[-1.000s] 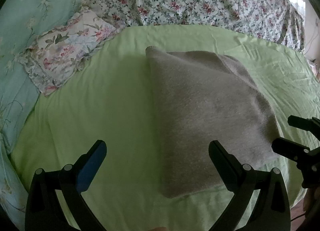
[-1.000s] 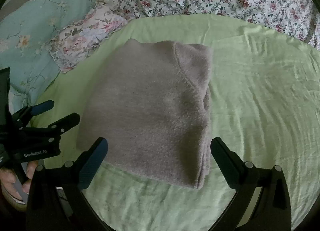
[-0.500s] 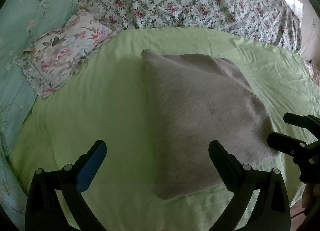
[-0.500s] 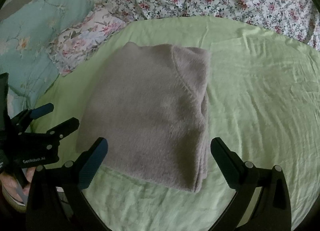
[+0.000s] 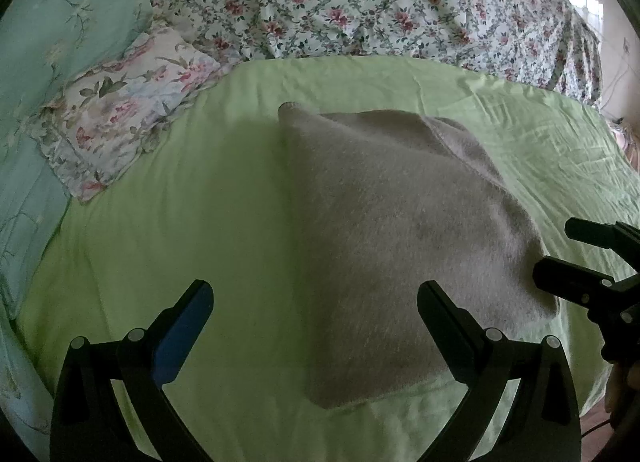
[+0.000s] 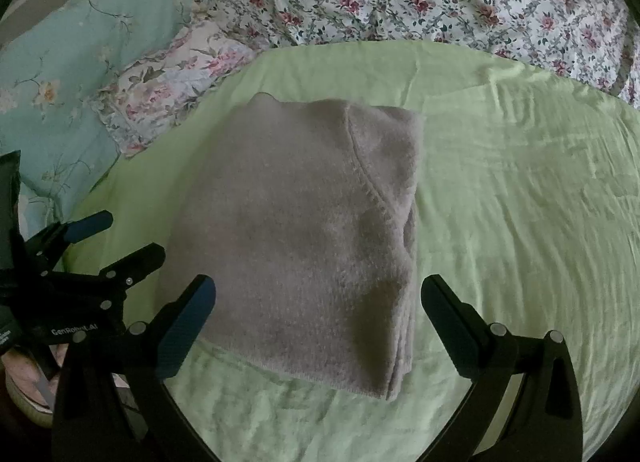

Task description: Fold small clothes

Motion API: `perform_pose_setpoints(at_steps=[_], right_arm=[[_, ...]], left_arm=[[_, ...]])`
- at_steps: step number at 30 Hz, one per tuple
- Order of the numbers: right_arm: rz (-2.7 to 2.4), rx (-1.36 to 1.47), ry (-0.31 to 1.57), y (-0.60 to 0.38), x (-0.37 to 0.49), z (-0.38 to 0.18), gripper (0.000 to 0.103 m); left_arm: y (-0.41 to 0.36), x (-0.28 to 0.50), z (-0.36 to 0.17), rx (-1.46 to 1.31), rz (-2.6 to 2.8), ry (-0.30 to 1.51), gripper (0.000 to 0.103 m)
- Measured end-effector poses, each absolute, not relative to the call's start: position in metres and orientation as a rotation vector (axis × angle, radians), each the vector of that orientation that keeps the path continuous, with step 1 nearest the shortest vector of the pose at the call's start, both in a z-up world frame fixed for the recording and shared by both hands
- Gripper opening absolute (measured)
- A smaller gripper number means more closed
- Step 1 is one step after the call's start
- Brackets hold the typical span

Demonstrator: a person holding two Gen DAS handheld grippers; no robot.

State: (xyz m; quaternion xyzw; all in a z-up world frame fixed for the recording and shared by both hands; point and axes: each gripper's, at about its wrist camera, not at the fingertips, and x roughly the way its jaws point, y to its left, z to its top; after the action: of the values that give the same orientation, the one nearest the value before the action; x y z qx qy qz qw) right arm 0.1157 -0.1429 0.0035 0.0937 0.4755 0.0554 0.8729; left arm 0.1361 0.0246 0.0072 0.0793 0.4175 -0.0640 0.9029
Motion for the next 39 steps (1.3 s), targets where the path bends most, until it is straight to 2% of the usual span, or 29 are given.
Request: perform_pose_setpoints(at_steps=[39], right_arm=[[0.112, 0.2, 0.985, -0.135, 0.128, 0.007, 0.102]], left_arm=[[0.022, 0.147, 0.01, 0.144, -0.128, 0.871, 0.102]])
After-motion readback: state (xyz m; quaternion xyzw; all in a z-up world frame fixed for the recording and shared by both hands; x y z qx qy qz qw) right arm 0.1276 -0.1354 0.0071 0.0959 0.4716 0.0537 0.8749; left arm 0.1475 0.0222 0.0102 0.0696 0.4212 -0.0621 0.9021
